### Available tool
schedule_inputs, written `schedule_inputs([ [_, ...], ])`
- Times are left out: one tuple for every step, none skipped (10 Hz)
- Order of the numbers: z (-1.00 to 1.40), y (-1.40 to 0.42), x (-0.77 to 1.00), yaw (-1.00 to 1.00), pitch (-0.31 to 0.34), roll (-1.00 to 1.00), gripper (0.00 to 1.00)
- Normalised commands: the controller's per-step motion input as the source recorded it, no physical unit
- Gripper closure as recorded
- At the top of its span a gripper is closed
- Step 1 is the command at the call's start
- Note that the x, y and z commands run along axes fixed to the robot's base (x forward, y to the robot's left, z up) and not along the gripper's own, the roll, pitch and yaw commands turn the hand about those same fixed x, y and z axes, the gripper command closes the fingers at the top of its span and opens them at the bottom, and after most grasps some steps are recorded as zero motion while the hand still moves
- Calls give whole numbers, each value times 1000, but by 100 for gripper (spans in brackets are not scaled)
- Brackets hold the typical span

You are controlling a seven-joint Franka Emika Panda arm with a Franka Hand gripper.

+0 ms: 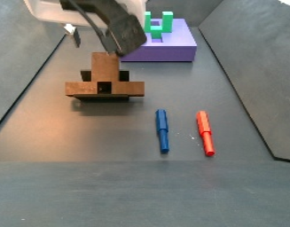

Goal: Pick up the brown object. Move up. Place the brown object on the fixture. Regrasp the brown object. Move to above the board. Insert the brown object.
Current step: Regrasp the brown object.

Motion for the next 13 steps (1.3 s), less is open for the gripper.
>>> schedule_inputs([
  [9,0,0,206,20,1000,0],
  [0,0,0,234,0,1000,0],
  [0,-3,0,323,0,1000,0],
  [0,-6,0,357,0,1000,0],
  [-6,-34,-100,431,0,1000,0],
  [0,-46,-100,403,0,1000,0],
  [0,-54,-103,349,0,1000,0],
  [0,-83,-163,297,-69,1000,0],
  [46,-157,-226,209,-294,1000,0],
  [80,-343,-169,0,-263,1000,0],
  [43,-371,-143,-34,-120,1000,0],
  [51,-411,0,-37,-14,1000,0],
  [0,-391,157,-126,23,1000,0],
])
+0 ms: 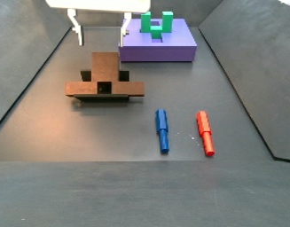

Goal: Pick up the brown object. Move up. Place the brown object on the fixture. Regrasp the brown object. Move to above the board. Insert the brown object.
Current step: Regrasp the brown object.

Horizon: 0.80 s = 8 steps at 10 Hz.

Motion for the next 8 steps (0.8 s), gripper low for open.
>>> schedule_inputs([
  [-129,-309,257,-143,131,1000,0],
  [-237,-214,40,-20,40,1000,0],
  [-271,-191,49,-11,29,1000,0],
  [-286,-149,100,0,26,937,0],
  [-249,-9,191,0,40,594,0],
  [-234,0,109,66,14,503,0],
  [-191,3,0,146,0,549,0],
  [-183,0,0,100,0,437,0],
])
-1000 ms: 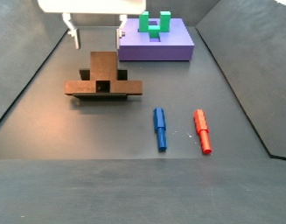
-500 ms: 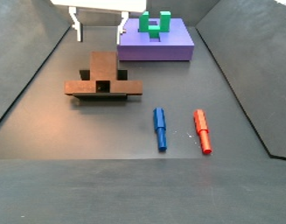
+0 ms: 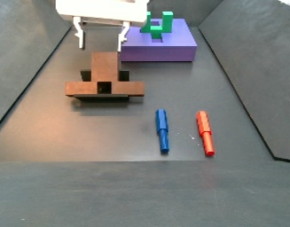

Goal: Pick up the brown object. Move up. Place the brown object on the fixture. Regrasp the brown object. Move to above the board. Insert the brown object.
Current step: Regrasp the brown object.

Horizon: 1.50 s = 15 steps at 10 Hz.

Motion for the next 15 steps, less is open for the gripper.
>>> schedule_inputs([
  [-171,0,0,74,0,383,0],
  [-97,0,0,74,0,437,0],
  [-143,0,123,103,11,583,0],
  [-166,-20,220,40,51,814,0],
  [-111,-26,134,109,23,883,0],
  [-129,-57,166,129,43,583,0],
  [-146,0,43,20,0,220,0],
  [-71,0,0,0,0,0,0],
  [-57,131,0,0,0,-211,0],
  [0,200,0,9,0,-469,0],
  [0,217,0,63,0,-643,0],
  [0,214,0,51,0,-740,0],
  [-60,6,0,54,-31,-306,0],
  [-103,0,0,0,-31,-69,0],
  [-120,0,0,0,-20,0,0],
])
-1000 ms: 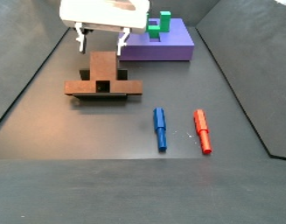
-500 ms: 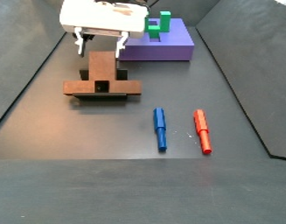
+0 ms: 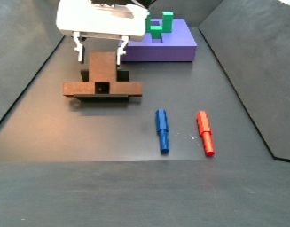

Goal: Pick up the brown object. Move up. Place the brown object on the fixture. Regrasp the brown object. Move to above the board. Insert the brown object.
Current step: Regrasp the brown object.

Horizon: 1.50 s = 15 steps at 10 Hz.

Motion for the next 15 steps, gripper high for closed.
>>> schedule_inputs([
  [-177,0,-3,0,-23,0,0],
  [-100,0,0,0,0,0,0],
  [-143,-40,0,0,0,26,0],
  [-69,-29,0,0,0,20,0],
  [0,0,0,0,0,0,0],
  [0,0,0,0,0,0,100],
  [0,0,0,0,0,0,100],
  [0,0,0,0,0,0,100],
  [0,0,0,0,0,0,100],
  [0,0,0,0,0,0,100],
  [0,0,0,0,0,0,100],
  [0,0,0,0,0,0,100],
  [0,0,0,0,0,0,100],
  [0,0,0,0,0,0,100],
  [0,0,0,0,0,0,100],
])
